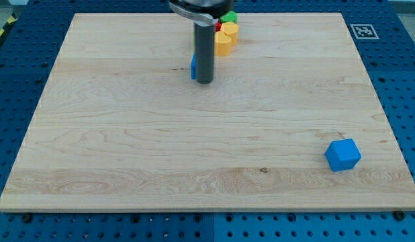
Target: Move the blue triangle to the top left side of the board
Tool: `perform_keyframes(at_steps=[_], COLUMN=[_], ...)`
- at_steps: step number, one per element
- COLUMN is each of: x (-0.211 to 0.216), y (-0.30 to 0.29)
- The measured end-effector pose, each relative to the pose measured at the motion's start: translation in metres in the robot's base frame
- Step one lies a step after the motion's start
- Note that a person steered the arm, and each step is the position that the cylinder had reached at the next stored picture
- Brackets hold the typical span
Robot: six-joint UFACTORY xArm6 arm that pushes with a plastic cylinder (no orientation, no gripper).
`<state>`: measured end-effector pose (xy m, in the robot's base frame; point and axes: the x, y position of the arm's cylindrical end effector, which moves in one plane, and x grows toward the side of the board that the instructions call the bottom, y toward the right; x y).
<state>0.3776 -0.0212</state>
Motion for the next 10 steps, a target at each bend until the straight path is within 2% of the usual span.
perform_keyframes(at_steps=[2,3,4,5,6,7,10], x=[-0.037,-0.027,-0.011,-0.038,-0.071,-0.08,-0.063], y=[-0.029,-0.022,0.018,0.037,0.029,-0.006,-0.02])
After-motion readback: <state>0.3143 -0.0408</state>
